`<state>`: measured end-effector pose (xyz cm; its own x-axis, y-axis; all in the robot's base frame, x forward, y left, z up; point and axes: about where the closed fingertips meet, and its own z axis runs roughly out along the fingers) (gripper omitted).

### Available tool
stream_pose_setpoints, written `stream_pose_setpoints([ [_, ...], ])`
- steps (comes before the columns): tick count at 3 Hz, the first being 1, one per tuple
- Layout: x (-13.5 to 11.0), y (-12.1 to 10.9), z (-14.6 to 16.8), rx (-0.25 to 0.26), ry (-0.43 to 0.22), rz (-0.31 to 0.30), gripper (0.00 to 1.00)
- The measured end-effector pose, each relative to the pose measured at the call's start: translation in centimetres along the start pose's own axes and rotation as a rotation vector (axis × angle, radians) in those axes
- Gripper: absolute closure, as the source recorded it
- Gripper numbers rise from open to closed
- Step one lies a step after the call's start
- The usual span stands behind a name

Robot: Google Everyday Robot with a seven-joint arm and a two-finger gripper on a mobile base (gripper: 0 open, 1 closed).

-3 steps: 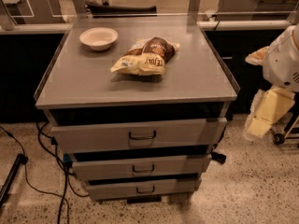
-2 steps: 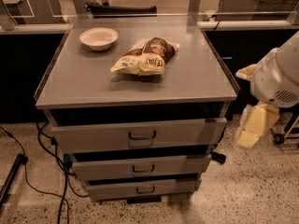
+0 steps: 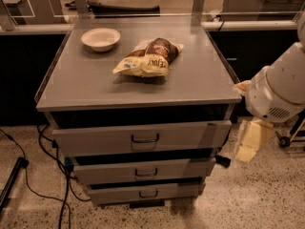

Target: Open top drawer

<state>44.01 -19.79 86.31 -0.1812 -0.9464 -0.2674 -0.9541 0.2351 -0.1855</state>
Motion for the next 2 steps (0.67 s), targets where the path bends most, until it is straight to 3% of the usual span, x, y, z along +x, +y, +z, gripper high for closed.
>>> stream_pose_setpoints([
  [1, 0.4, 0.6, 1.5, -0.001, 0.006, -0.033, 0.00],
  [2, 0.8, 1.5, 5.3, -0.011, -0.015, -0.063, 0.00],
])
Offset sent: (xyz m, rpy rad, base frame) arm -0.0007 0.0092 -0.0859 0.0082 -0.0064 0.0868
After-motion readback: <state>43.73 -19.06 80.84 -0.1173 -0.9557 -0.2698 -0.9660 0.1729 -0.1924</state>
